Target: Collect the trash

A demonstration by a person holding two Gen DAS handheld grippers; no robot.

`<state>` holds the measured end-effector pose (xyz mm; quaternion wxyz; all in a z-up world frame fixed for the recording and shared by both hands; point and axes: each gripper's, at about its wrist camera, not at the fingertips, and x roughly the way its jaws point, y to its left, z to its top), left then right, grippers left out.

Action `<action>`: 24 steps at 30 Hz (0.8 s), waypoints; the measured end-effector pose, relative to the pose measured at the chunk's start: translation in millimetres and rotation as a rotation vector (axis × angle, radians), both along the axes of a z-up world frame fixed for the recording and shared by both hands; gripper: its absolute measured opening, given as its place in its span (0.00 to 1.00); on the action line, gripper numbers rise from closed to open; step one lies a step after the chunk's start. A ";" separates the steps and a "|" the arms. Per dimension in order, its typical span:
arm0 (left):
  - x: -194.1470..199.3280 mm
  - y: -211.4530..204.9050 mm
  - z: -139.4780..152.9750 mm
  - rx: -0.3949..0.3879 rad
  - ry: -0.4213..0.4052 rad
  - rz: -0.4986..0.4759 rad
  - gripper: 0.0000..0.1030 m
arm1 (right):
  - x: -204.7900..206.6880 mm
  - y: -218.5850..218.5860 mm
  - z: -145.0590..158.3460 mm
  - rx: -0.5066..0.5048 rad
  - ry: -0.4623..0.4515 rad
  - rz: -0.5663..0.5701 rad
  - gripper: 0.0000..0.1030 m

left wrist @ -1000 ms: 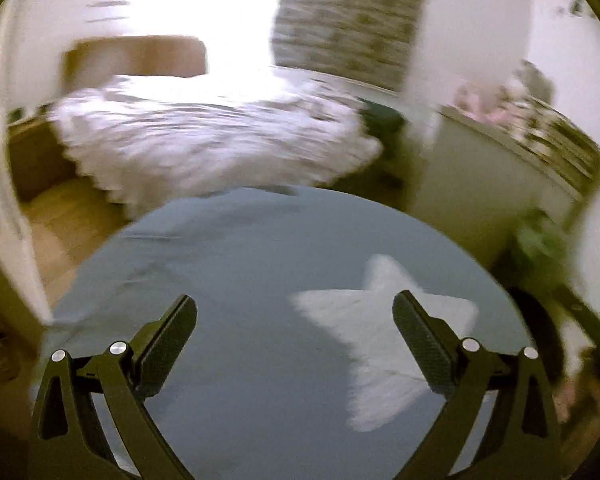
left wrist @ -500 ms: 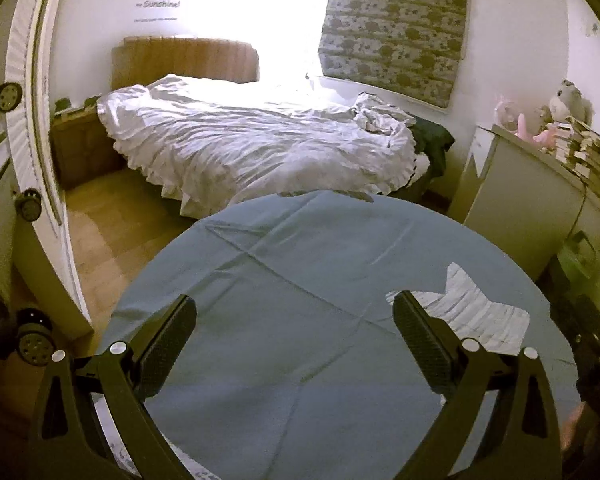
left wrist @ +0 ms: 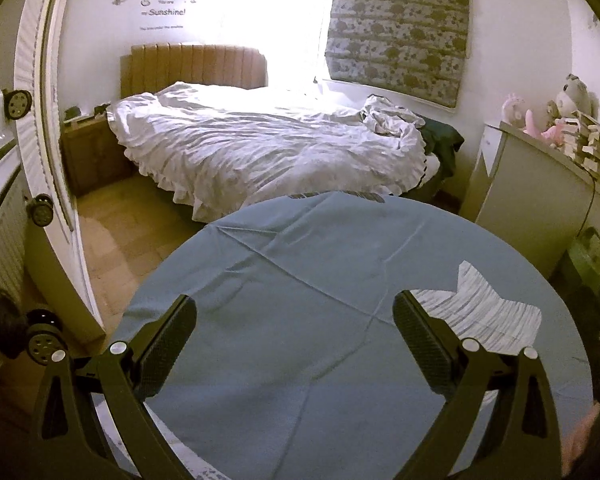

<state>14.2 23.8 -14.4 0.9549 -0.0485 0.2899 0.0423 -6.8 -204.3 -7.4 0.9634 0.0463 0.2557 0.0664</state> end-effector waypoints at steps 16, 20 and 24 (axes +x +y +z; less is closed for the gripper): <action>-0.1 0.2 3.2 0.025 -0.011 -0.002 0.95 | -3.0 -4.9 2.8 0.007 -0.024 -0.006 0.95; -0.4 1.9 3.1 0.019 -0.015 0.001 0.95 | 2.8 -2.0 -0.9 -0.007 0.016 -0.016 0.95; 0.0 3.9 2.0 0.006 -0.016 0.002 0.95 | -1.2 -1.4 0.7 -0.009 -0.008 -0.015 0.95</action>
